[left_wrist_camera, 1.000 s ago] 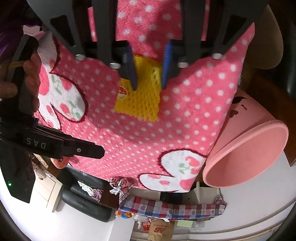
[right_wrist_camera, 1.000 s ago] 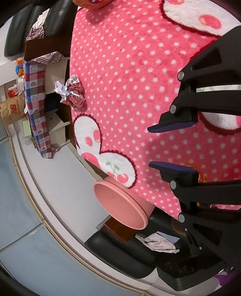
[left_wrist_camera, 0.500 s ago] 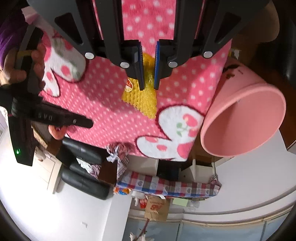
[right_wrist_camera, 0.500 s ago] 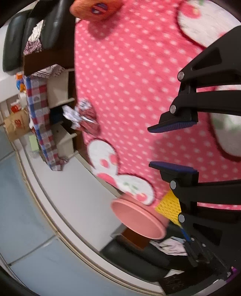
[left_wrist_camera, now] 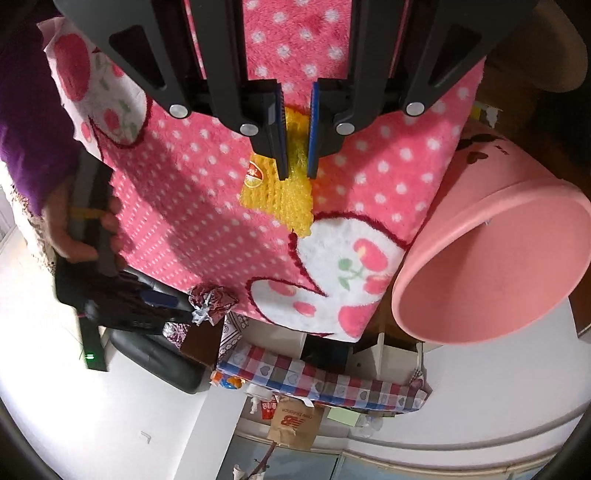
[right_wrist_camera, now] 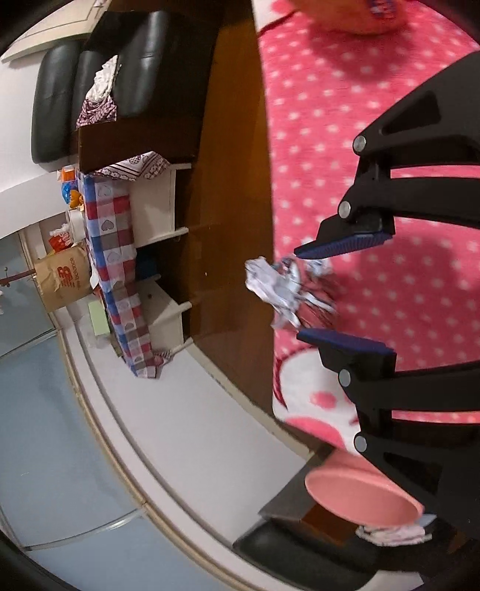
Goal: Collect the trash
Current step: 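Grasp the yellow foam net with the left tool while the right tool grasps the crumpled wrapper, then carry the yellow net and crumpled wrapper over the pink bucket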
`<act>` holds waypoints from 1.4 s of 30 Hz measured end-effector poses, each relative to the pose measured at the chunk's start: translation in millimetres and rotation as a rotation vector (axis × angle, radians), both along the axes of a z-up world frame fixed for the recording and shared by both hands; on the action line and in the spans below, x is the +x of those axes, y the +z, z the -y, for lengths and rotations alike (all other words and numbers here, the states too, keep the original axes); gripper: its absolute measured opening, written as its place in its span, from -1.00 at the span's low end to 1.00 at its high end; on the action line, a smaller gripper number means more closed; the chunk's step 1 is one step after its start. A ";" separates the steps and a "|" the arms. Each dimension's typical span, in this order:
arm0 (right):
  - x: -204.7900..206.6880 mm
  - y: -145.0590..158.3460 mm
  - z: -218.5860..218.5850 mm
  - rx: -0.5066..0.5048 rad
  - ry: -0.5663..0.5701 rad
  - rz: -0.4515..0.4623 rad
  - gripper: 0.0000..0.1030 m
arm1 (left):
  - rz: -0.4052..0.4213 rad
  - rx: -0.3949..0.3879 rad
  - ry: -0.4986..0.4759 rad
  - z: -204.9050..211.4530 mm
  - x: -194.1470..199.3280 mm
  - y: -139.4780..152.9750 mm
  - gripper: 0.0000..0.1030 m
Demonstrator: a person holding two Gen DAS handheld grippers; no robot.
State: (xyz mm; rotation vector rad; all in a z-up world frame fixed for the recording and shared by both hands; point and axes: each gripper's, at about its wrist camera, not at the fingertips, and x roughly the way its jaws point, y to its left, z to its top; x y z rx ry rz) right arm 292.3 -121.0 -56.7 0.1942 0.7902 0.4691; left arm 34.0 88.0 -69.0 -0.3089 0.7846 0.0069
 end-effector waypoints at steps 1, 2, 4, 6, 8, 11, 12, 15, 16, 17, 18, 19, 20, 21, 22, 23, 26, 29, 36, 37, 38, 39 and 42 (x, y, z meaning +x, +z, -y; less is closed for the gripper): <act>3.9 -2.2 -1.4 -0.010 -0.002 -0.002 -0.23 | 0.000 -0.006 0.000 -0.7 0.2 -0.4 -0.83; 8.2 -3.9 -2.6 -0.018 -0.003 -0.006 -0.23 | 0.000 -0.011 -0.002 -0.9 -0.4 -0.6 -0.82; 18.6 -9.4 -6.3 -0.040 0.005 -0.029 -0.23 | -0.001 -0.024 -0.004 -2.3 0.0 -1.3 -0.82; 23.9 -16.4 -8.1 -0.056 0.007 -0.046 -0.23 | -0.003 -0.038 -0.003 -4.1 -1.2 -1.9 -0.82; 27.8 -24.4 -9.0 -0.052 0.026 -0.071 -0.23 | -0.007 -0.050 0.000 -5.7 -0.5 -2.8 -0.82; 25.3 -29.6 -7.3 -0.041 0.030 -0.057 -0.23 | -0.013 -0.056 -0.001 -6.1 0.7 -3.2 -0.82; 23.9 -30.6 -6.8 -0.035 0.033 -0.055 -0.23 | -0.013 -0.054 -0.001 -5.5 0.6 -2.9 -0.82; 19.6 -32.4 -3.8 -0.006 0.041 -0.068 -0.45 | -0.012 -0.052 -0.001 -5.2 0.9 -3.0 -0.82; 16.4 -32.1 -4.1 -0.003 0.043 -0.068 -0.47 | -0.013 -0.052 0.002 -5.1 0.9 -3.1 -0.82; 14.5 -31.7 -4.2 -0.002 0.045 -0.067 -0.49 | -0.015 -0.050 0.004 -5.1 1.3 -3.3 -0.82; 8.4 -30.4 -4.5 0.003 0.053 -0.065 -0.50 | -0.018 -0.050 0.009 -5.5 1.9 -3.6 -0.82; 3.2 -29.4 -4.6 0.010 0.059 -0.067 -0.51 | -0.019 -0.050 0.012 -6.6 1.6 -4.2 -0.82; -0.6 -28.8 -4.8 0.015 0.063 -0.068 -0.51 | -0.022 -0.049 0.016 -7.2 1.9 -4.4 -0.82; -8.1 -27.4 -5.1 0.023 0.071 -0.067 -0.51 | -0.025 -0.049 0.019 -7.9 2.1 -4.5 -0.82; -15.4 -25.7 -5.2 0.030 0.078 -0.064 -0.51 | -0.028 -0.048 0.024 -8.4 2.5 -4.8 -0.82; -23.2 -24.0 -5.3 0.034 0.085 -0.060 -0.51 | -0.030 -0.046 0.027 -8.2 2.5 -5.0 -0.82; -51.8 -17.4 -4.1 0.041 0.109 -0.050 -0.51 | -0.036 -0.038 0.036 -7.7 3.2 -5.4 -0.82; -73.4 -11.7 -2.7 0.050 0.120 -0.048 -0.51 | -0.037 -0.025 0.042 -7.0 3.4 -5.2 -0.82; -121.7 -6.9 -5.4 0.032 0.151 -0.061 -0.51 | -0.036 0.003 0.057 -4.6 1.4 -3.9 -0.82; -126.1 -7.4 -5.5 0.029 0.153 -0.062 -0.51 | -0.034 0.006 0.060 -4.5 1.1 -3.7 -0.82; -131.4 -6.9 -6.1 0.024 0.154 -0.062 -0.51 | -0.033 0.008 0.063 -4.5 1.1 -3.7 -0.82; -133.8 -5.9 -6.6 0.020 0.154 -0.062 -0.51 | -0.032 0.009 0.067 -4.7 0.6 -3.7 -0.82; -143.2 -3.3 -8.2 0.018 0.158 -0.060 -0.51 | -0.024 0.011 0.083 -6.0 -1.7 -3.0 -0.82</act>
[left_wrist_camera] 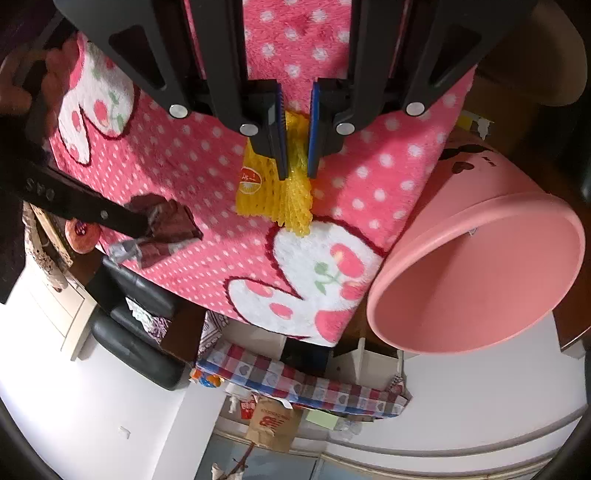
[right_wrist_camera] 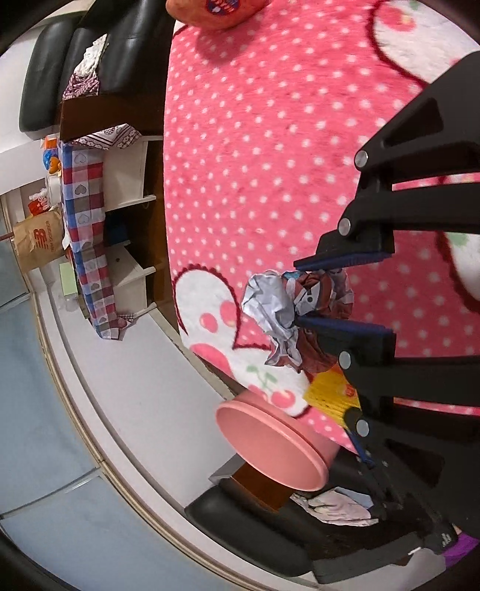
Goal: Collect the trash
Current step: 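Carry the yellow net and crumpled wrapper over the pink bucket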
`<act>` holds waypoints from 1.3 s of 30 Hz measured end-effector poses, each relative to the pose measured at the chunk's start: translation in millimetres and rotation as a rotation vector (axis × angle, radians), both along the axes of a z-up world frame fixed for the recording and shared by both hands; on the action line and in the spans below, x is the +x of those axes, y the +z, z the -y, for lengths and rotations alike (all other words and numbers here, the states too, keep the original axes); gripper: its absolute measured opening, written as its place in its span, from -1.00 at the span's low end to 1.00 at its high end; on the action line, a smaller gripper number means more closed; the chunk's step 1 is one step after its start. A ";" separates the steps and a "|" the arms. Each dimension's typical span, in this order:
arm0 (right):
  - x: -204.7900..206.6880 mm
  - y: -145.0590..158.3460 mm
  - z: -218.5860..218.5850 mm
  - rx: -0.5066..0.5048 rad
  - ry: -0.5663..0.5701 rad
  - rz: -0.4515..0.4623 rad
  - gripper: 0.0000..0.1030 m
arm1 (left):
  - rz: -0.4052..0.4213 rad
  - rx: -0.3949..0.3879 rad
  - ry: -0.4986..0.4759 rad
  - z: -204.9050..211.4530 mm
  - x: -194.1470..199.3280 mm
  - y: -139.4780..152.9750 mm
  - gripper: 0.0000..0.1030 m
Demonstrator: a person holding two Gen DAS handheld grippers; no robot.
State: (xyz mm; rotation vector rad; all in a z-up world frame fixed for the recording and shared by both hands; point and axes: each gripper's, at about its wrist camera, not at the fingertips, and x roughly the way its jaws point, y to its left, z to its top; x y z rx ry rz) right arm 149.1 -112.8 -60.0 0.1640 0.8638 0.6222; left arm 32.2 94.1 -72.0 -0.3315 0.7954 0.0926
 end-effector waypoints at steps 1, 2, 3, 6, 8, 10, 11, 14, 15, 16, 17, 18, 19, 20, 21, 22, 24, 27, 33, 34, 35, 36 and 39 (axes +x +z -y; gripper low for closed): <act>-2.6 1.0 -0.7 0.002 0.002 0.000 -0.51 | 0.001 0.001 0.008 -0.4 -0.8 0.2 -0.82; -5.6 1.9 -1.9 0.004 0.004 0.000 -0.51 | 0.005 0.002 0.018 -1.4 -1.8 0.7 -0.82; -8.3 3.0 -3.6 0.004 0.006 0.003 -0.51 | 0.010 0.002 0.025 -2.2 -3.1 1.1 -0.82; -17.2 8.4 -9.2 0.000 0.016 0.022 -0.51 | 0.035 0.001 0.047 -4.7 -9.5 4.0 -0.82; -22.6 12.3 -12.5 -0.006 0.019 0.036 -0.51 | 0.043 0.000 0.066 -7.6 -14.0 6.3 -0.82; -27.4 16.9 -16.0 -0.008 0.025 0.051 -0.51 | 0.054 0.006 0.077 -11.0 -19.6 10.2 -0.82; -29.0 19.0 -17.5 -0.009 0.027 0.057 -0.51 | 0.059 0.011 0.082 -12.3 -21.7 12.1 -0.82; -32.9 25.2 -24.8 -0.008 0.038 0.074 -0.51 | 0.090 0.013 0.112 -23.4 -30.4 23.7 -0.82; -34.3 27.3 -28.2 -0.005 0.043 0.079 -0.51 | 0.100 0.015 0.121 -26.6 -33.1 27.1 -0.82; -34.7 29.0 -31.9 -0.005 0.048 0.083 -0.51 | 0.113 0.021 0.133 -31.2 -36.3 31.4 -0.82; -36.2 30.7 -36.8 -0.005 0.057 0.088 -0.51 | 0.122 0.028 0.143 -35.1 -39.1 34.7 -0.82; -37.8 31.6 -39.4 -0.005 0.063 0.091 -0.51 | 0.128 0.032 0.151 -38.0 -41.4 37.5 -0.82; -38.9 32.9 -44.0 -0.006 0.072 0.096 -0.51 | 0.135 0.036 0.163 -42.7 -44.2 40.4 -0.82; -40.5 34.6 -50.2 -0.009 0.085 0.102 -0.51 | 0.138 0.038 0.172 -46.4 -45.9 42.6 -0.82; -41.6 35.8 -55.3 -0.011 0.096 0.106 -0.51 | 0.142 0.042 0.185 -51.5 -48.6 44.8 -0.82; -42.2 36.7 -59.2 -0.012 0.104 0.109 -0.51 | 0.145 0.044 0.196 -56.1 -51.2 46.4 -0.82; -44.2 39.8 -70.6 -0.014 0.125 0.117 -0.51 | 0.151 0.048 0.221 -66.3 -56.8 49.6 -0.82; -46.0 44.1 -88.4 -0.020 0.155 0.134 -0.51 | 0.159 0.067 0.249 -78.7 -62.8 54.0 -0.82; -45.7 52.0 -124.5 -0.039 0.204 0.172 -0.51 | 0.156 0.098 0.302 -102.4 -70.2 57.9 -0.82; -45.2 53.1 -129.8 -0.041 0.211 0.176 -0.51 | 0.154 0.103 0.312 -106.3 -70.6 57.6 -0.82; -45.3 53.9 -134.7 -0.044 0.217 0.181 -0.51 | 0.151 0.108 0.320 -110.1 -70.6 57.3 -0.82; -44.4 54.7 -142.5 -0.053 0.226 0.189 -0.51 | 0.149 0.112 0.327 -112.8 -69.9 56.7 -0.82; -43.7 54.8 -157.5 -0.066 0.238 0.198 -0.51 | 0.139 0.112 0.346 -122.8 -69.4 55.0 -0.82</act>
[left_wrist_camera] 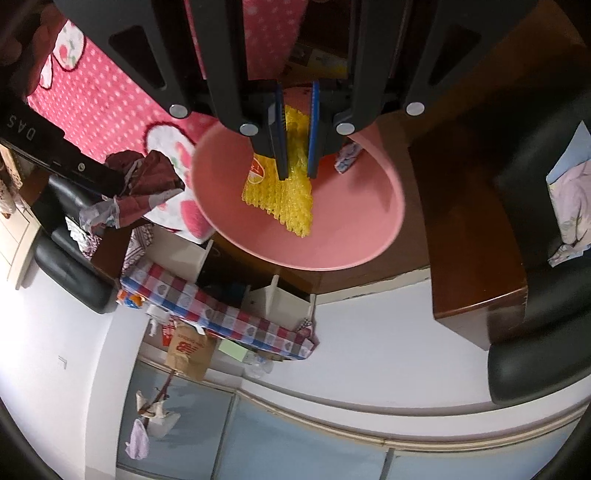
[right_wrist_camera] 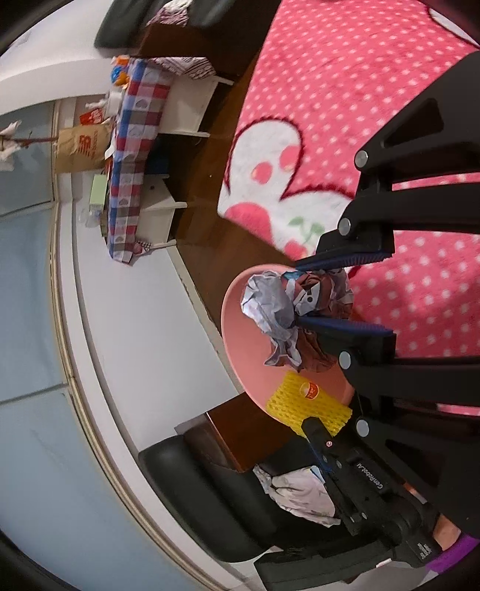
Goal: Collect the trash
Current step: 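Carry the yellow net and crumpled wrapper over the pink bucket, then open the left tool to drop the net while the right tool releases the wrapper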
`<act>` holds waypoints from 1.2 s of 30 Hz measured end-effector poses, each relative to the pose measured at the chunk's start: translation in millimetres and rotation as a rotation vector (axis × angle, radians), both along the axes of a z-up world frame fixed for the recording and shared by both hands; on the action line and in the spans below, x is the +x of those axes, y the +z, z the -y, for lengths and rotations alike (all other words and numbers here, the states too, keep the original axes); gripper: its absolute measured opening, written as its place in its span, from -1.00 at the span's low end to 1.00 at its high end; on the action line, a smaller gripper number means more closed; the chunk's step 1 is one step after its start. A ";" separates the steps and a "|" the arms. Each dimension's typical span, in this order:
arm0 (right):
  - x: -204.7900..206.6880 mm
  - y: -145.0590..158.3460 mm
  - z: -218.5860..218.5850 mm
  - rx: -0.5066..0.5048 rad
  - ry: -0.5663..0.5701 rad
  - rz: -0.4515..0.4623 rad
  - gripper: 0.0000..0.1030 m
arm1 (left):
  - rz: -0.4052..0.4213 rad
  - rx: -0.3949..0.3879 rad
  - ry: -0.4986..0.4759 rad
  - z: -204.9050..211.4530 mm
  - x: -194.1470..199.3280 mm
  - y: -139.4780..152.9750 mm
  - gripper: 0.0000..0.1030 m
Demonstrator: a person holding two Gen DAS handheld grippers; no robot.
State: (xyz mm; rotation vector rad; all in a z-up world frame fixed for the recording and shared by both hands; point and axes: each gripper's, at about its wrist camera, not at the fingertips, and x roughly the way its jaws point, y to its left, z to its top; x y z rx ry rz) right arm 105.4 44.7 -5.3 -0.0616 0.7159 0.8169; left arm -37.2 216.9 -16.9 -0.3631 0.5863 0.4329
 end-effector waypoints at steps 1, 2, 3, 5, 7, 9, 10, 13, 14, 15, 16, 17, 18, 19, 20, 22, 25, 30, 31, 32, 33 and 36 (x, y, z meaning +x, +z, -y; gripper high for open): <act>0.6 -0.5 -4.9 -0.004 0.003 0.003 -0.51 | -0.004 0.002 0.008 -3.4 0.6 -1.0 -0.82; 1.8 -0.7 -9.9 -0.009 0.006 0.006 -0.51 | -0.008 0.003 0.012 -5.7 1.6 -2.2 -0.82; 2.9 -1.4 -15.4 -0.014 0.010 0.010 -0.51 | -0.015 0.003 0.018 -9.5 2.8 -3.7 -0.82; 5.1 -3.6 -24.9 -0.027 0.016 0.018 -0.51 | -0.023 0.005 0.024 -13.5 4.8 -6.1 -0.82; 7.8 -6.2 -31.8 -0.040 0.018 0.021 -0.51 | -0.036 0.008 0.031 -19.3 8.3 -9.7 -0.82; 11.1 -9.5 -39.2 -0.055 0.022 0.020 -0.51 | -0.047 0.009 0.037 -23.2 11.3 -12.8 -0.82; 12.4 -11.2 -42.9 -0.062 0.024 0.021 -0.51 | -0.051 0.010 0.040 -25.4 12.7 -14.2 -0.82; 14.8 -16.3 -52.8 -0.083 0.029 0.024 -0.51 | -0.061 0.008 0.047 -30.5 18.1 -18.2 -0.82; 15.3 -17.7 -55.0 -0.086 0.030 0.022 -0.51 | -0.065 0.009 0.049 -32.4 20.1 -19.9 -0.82; 16.7 -19.9 -58.2 -0.091 0.032 0.020 -0.51 | -0.069 0.011 0.050 -33.7 21.7 -21.2 -0.82; 17.8 -21.2 -60.6 -0.095 0.034 0.018 -0.51 | -0.073 0.012 0.051 -34.9 23.7 -22.8 -0.82; 19.2 -23.4 -63.7 -0.101 0.036 0.016 -0.51 | -0.077 0.013 0.052 -35.1 26.2 -23.7 -0.82; 21.1 -24.8 -65.7 -0.106 0.038 0.014 -0.51 | -0.081 0.012 0.054 -37.0 27.9 -25.5 -0.82; 21.7 -26.6 -68.1 -0.112 0.040 0.014 -0.51 | -0.084 0.010 0.058 -38.7 29.2 -27.0 -0.82; 22.0 -28.1 -69.9 -0.117 0.042 0.014 -0.51 | -0.088 0.006 0.061 -40.8 31.0 -28.9 -0.82; 23.6 -31.4 -75.6 -0.129 0.048 0.015 -0.51 | -0.095 0.001 0.064 -44.0 34.1 -31.7 -0.82; 26.3 -35.7 -83.9 -0.143 0.054 0.014 -0.51 | -0.110 -0.003 0.066 -47.9 38.6 -37.1 -0.82; 28.2 -41.8 -95.1 -0.159 0.070 0.010 -0.51 | -0.121 0.002 0.065 -53.1 45.2 -42.1 -0.82; 28.7 -42.7 -95.8 -0.161 0.073 0.010 -0.51 | -0.122 0.001 0.064 -53.9 46.4 -42.7 -0.82; 29.0 -43.5 -96.7 -0.164 0.075 0.010 -0.51 | -0.123 0.000 0.064 -54.8 47.5 -43.5 -0.82; 29.0 -44.7 -98.1 -0.168 0.078 0.011 -0.51 | -0.123 0.001 0.065 -55.0 48.2 -43.9 -0.82; 30.3 -47.5 -100.8 -0.173 0.079 0.008 -0.51 | -0.118 0.004 0.066 -55.9 48.9 -44.2 -0.82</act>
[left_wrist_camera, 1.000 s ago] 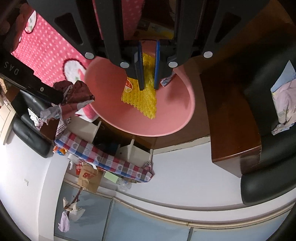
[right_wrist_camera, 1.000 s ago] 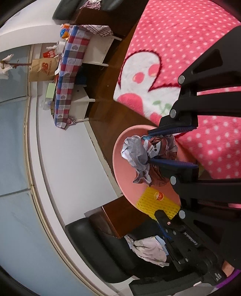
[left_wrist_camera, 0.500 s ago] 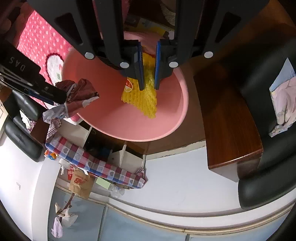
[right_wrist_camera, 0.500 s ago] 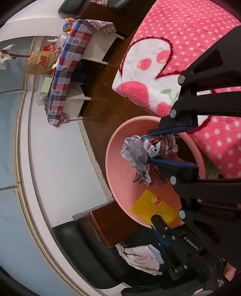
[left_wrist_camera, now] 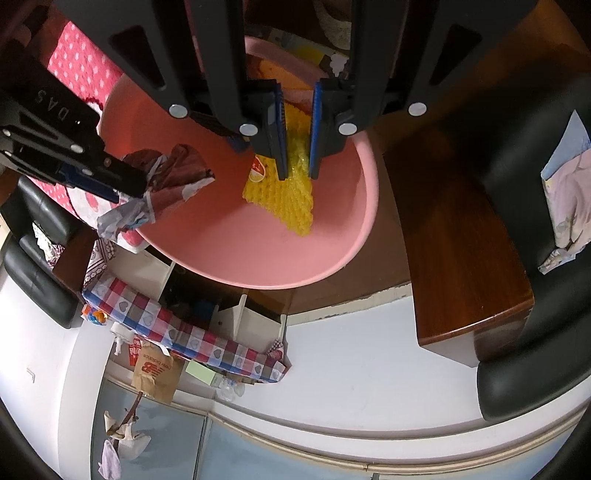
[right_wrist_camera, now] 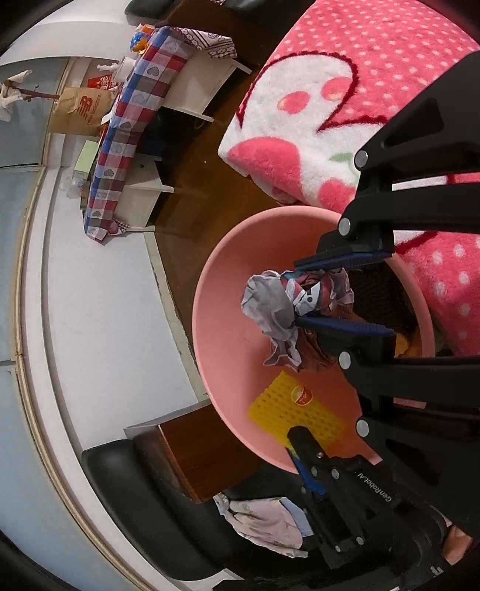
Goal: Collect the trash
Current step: 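Open the left tool to drop the net while the right tool releases the wrapper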
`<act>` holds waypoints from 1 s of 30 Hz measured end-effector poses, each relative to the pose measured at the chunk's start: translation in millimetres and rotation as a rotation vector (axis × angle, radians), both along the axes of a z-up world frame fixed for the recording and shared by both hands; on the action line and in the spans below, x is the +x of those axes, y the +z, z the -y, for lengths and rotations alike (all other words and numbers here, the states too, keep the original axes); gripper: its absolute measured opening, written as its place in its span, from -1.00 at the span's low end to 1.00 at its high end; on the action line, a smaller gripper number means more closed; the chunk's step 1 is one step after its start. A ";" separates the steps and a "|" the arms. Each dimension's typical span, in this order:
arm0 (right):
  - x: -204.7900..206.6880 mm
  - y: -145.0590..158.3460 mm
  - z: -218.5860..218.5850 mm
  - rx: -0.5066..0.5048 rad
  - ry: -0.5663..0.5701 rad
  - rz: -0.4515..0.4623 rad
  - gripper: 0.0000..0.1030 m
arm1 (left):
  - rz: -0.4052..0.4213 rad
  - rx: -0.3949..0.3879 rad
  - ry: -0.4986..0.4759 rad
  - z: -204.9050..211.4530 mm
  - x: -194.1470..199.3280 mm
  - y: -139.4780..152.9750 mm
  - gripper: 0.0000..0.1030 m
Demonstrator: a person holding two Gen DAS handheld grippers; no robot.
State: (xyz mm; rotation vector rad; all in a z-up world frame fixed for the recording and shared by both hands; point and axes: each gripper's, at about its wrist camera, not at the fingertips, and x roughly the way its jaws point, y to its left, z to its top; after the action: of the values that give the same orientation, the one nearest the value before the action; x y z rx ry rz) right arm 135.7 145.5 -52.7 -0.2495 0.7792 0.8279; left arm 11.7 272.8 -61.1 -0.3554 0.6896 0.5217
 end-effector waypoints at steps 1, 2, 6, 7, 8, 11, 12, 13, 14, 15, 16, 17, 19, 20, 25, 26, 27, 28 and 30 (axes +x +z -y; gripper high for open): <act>0.7 -0.4 -0.2 0.001 -0.001 -0.002 -0.51 | 0.001 -0.003 0.000 0.8 0.2 -0.2 -0.82; 1.2 -0.7 -0.3 0.001 -0.003 -0.003 -0.51 | 0.003 -0.005 0.000 -0.1 0.8 -0.4 -0.82; 3.6 -2.6 -1.0 0.002 -0.007 -0.009 -0.51 | 0.006 0.002 0.001 -0.2 2.8 -2.2 -0.82; 4.0 -3.2 -1.4 0.001 -0.008 -0.009 -0.51 | 0.006 -0.002 0.000 -0.3 1.9 -1.5 -0.82; 4.4 -3.8 -1.5 0.000 -0.008 -0.010 -0.51 | 0.005 -0.001 0.000 -0.2 1.8 -1.5 -0.82; 5.7 -5.1 -2.1 0.001 -0.008 -0.016 -0.51 | 0.003 0.003 -0.005 -0.2 3.4 -2.2 -0.82; 5.8 -5.3 -2.6 0.001 -0.008 -0.017 -0.51 | 0.002 0.003 -0.007 -0.7 4.2 -1.7 -0.82; 5.8 -5.8 -3.0 0.001 -0.008 -0.018 -0.51 | 0.002 0.004 -0.008 -1.6 4.1 -2.0 -0.82; 6.4 -5.9 -2.9 0.002 -0.007 -0.019 -0.51 | 0.001 0.005 -0.009 -2.0 4.6 -1.8 -0.82; 7.0 -6.3 -2.9 0.002 -0.007 -0.021 -0.51 | 0.000 0.006 -0.010 -2.1 4.4 -1.7 -0.82; 7.4 -6.6 -2.9 0.002 -0.007 -0.023 -0.51 | -0.001 0.008 -0.011 -2.0 4.7 -1.9 -0.82; 7.7 -7.0 -2.9 0.003 -0.007 -0.025 -0.51 | -0.002 0.010 -0.011 -1.4 5.0 -1.9 -0.82; 8.7 -7.7 -2.5 0.003 -0.007 -0.027 -0.51 | -0.004 0.016 -0.013 -0.9 5.9 -1.9 -0.82; 9.2 -8.0 -2.3 0.002 -0.007 -0.027 -0.51 | -0.006 0.017 -0.014 -0.5 6.4 -2.0 -0.82; 10.9 -10.0 -3.0 0.002 -0.009 -0.034 -0.51 | -0.011 0.023 -0.016 2.7 9.1 -2.2 -0.78; 11.2 -10.1 -3.2 0.003 -0.009 -0.035 -0.51 | -0.012 0.024 -0.017 2.5 9.4 -2.2 -0.77; 10.9 -10.0 -2.9 0.003 -0.007 -0.034 -0.51 | -0.012 0.025 -0.018 2.4 9.5 -2.2 -0.77; 10.8 -9.9 -2.9 0.002 -0.008 -0.033 -0.51 | -0.012 0.026 -0.019 2.5 9.5 -2.2 -0.75; 11.0 -10.3 -3.4 0.003 -0.008 -0.033 -0.51 | -0.012 0.027 -0.022 3.2 9.6 -2.1 -0.71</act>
State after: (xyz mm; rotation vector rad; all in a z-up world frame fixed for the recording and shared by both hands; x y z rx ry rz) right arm 146.7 148.9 -63.0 -0.2305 0.8091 0.8276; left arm 21.3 269.6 -63.2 -0.3192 0.6968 0.5123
